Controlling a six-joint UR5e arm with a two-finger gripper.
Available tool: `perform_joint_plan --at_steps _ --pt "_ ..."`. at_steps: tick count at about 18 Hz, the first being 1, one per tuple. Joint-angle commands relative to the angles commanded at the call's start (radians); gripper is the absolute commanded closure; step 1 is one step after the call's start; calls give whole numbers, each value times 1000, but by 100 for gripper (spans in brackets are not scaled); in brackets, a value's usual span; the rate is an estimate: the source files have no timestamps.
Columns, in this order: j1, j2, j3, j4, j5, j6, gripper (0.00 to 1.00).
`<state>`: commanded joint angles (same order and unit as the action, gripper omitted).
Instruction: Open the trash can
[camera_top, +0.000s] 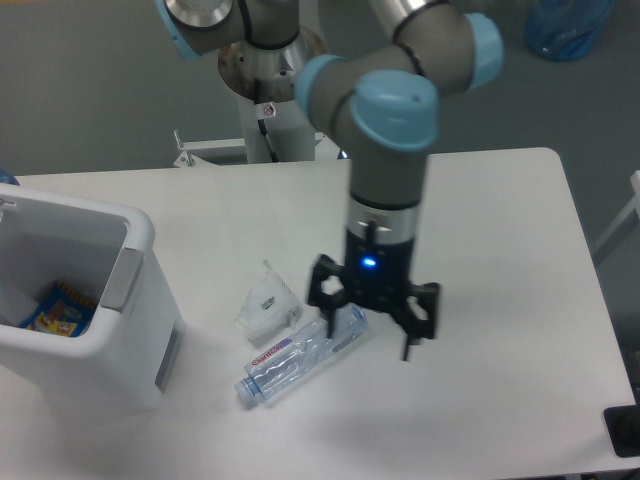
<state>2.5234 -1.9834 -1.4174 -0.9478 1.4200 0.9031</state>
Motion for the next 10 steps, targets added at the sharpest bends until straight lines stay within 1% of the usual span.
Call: perform_joint_plan --at_steps 2,5,6,7,10 --pt "0 -2 -2 -41 68 104 0" --pt "0 -12 17 -133 108 273 0" --pt "0 -15 24 -155 131 304 0" --pt "0 -18 28 -170 152 315 0" --pt "-5 -23 20 -172 171 313 0"
